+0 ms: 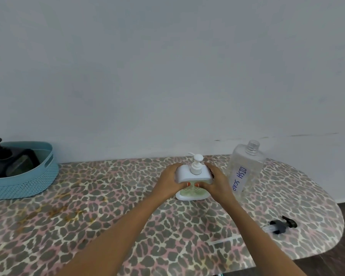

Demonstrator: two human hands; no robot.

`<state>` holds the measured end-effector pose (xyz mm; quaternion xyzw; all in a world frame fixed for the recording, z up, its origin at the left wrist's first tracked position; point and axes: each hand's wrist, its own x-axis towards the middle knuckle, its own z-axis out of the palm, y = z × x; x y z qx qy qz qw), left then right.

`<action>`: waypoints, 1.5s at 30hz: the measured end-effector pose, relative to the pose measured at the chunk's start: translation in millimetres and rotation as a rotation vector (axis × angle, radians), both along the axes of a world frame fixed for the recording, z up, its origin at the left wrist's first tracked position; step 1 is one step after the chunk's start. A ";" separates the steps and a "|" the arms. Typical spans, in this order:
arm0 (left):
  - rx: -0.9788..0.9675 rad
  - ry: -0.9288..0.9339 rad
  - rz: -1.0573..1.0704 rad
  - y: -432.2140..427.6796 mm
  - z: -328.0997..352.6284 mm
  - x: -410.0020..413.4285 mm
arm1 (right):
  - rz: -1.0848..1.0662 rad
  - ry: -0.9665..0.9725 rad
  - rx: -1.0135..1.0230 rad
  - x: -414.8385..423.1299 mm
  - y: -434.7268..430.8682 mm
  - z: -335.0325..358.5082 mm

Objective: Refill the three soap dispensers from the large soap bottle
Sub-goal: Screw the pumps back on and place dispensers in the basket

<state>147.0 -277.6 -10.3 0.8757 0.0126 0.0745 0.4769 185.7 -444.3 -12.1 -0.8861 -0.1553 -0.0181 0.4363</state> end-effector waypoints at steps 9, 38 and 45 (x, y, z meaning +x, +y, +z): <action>0.004 -0.056 0.031 10.8 1.1 -6.7 | 0.017 -0.044 -0.025 -2.7 9.2 7.7; 0.080 -0.171 0.370 225.5 82.5 -126.2 | 0.430 -0.145 -0.029 -58.1 239.5 89.8; 0.117 -0.217 0.473 282.3 95.2 -144.6 | 0.571 -0.169 -0.122 -54.5 311.7 107.9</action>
